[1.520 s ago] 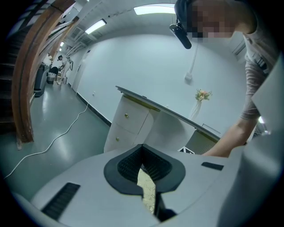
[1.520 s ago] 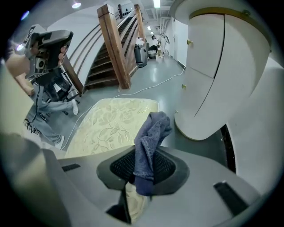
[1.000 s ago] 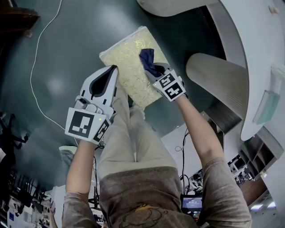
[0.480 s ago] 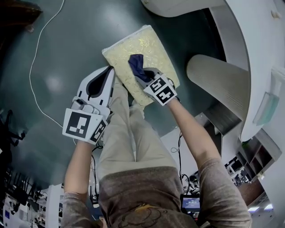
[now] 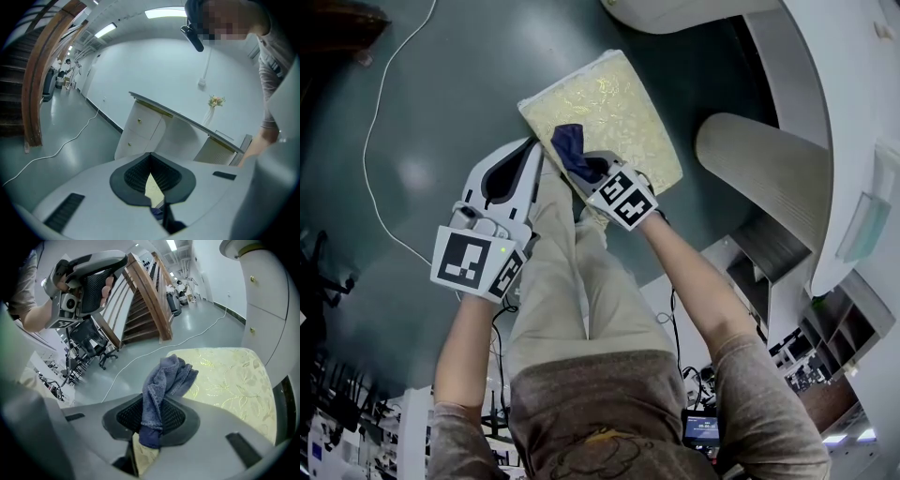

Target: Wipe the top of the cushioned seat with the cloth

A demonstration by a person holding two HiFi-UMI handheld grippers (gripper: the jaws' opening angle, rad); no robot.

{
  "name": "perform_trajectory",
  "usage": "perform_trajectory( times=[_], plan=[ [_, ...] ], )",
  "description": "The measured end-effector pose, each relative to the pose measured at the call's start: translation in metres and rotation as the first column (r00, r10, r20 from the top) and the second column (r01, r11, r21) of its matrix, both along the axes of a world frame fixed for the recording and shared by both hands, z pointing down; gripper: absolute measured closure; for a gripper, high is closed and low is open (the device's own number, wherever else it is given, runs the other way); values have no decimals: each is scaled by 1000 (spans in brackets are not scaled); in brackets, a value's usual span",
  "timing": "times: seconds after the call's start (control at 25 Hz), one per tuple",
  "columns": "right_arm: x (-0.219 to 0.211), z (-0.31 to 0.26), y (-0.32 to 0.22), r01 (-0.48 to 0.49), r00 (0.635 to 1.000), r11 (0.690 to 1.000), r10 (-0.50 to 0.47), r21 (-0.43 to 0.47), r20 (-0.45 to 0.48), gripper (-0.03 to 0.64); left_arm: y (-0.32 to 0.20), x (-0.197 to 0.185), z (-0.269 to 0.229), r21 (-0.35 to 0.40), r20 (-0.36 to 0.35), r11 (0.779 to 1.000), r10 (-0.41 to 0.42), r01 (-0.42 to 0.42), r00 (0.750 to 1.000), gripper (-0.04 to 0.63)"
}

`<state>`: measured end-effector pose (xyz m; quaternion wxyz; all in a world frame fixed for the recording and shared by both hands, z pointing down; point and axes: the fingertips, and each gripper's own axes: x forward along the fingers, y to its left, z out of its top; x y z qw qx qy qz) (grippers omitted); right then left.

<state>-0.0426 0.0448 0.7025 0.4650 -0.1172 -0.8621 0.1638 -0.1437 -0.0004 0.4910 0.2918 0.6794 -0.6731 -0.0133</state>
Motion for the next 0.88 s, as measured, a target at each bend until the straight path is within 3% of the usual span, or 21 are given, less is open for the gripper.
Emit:
perform_trajectory(
  times=[0.2, 0.4, 0.64, 0.88],
  plan=[
    [-4, 1, 12, 42, 999, 998, -42, -54, 16, 523, -3, -2, 1, 1, -6, 1000, 2, -2, 1000, 580],
    [-17, -19, 0, 48, 996, 998, -45, -41, 82, 522, -6, -8, 0, 3, -9, 1000, 2, -2, 1000, 580],
    [-28, -34, -75, -35, 996, 998, 30, 58, 86, 522, -12, -16, 1, -1, -14, 1000, 9, -9, 1000, 580],
    [-24, -31, -166, -141, 990, 974, 136, 179, 39, 520, -25, -30, -7, 2, -12, 1000, 19, -19, 1000, 580]
  ],
)
